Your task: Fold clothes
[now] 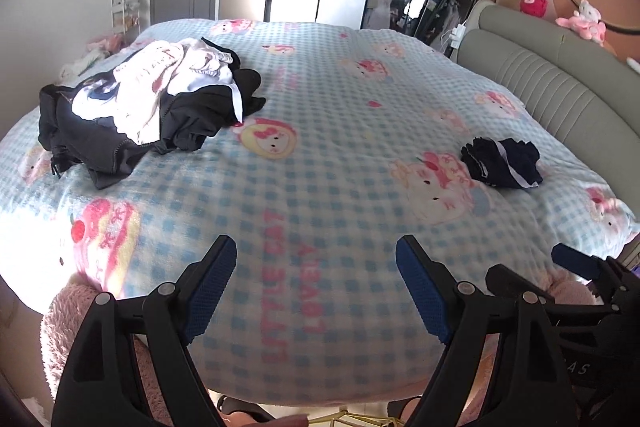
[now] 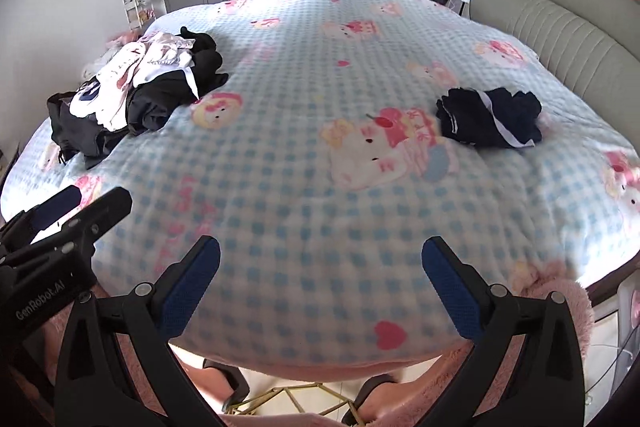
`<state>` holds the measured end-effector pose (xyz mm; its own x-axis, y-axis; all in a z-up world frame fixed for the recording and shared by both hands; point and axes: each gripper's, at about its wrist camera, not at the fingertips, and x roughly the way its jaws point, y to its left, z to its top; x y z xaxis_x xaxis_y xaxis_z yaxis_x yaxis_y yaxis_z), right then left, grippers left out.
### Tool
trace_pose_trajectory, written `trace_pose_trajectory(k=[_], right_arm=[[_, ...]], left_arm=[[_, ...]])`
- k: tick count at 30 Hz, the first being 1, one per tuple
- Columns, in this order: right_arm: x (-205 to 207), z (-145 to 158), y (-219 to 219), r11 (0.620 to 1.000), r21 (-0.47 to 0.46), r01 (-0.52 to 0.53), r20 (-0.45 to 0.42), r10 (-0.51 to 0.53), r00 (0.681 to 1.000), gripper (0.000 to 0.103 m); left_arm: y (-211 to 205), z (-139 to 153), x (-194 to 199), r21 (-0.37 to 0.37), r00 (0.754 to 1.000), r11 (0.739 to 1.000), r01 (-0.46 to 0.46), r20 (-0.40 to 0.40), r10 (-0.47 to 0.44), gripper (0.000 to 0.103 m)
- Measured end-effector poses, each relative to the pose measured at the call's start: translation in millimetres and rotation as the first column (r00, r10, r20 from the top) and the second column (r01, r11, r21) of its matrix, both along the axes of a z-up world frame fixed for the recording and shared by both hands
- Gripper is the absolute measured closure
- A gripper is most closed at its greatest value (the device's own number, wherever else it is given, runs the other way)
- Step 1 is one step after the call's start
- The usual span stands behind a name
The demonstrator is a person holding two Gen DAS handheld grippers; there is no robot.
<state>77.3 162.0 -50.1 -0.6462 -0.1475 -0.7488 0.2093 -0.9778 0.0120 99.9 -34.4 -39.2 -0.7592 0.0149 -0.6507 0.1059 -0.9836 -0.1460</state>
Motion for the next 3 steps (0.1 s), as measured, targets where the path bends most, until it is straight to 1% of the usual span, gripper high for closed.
trace_pose_trajectory(k=[3], right_arm=[[1.6, 0.9, 1.5, 1.0, 0.009, -0.001, -0.003, 0.001, 1.0, 0.001]], left_arm=[[4.2, -0.2, 3.2, -0.021, 1.0, 1.0, -0.006, -0.004, 0.006, 0.019]])
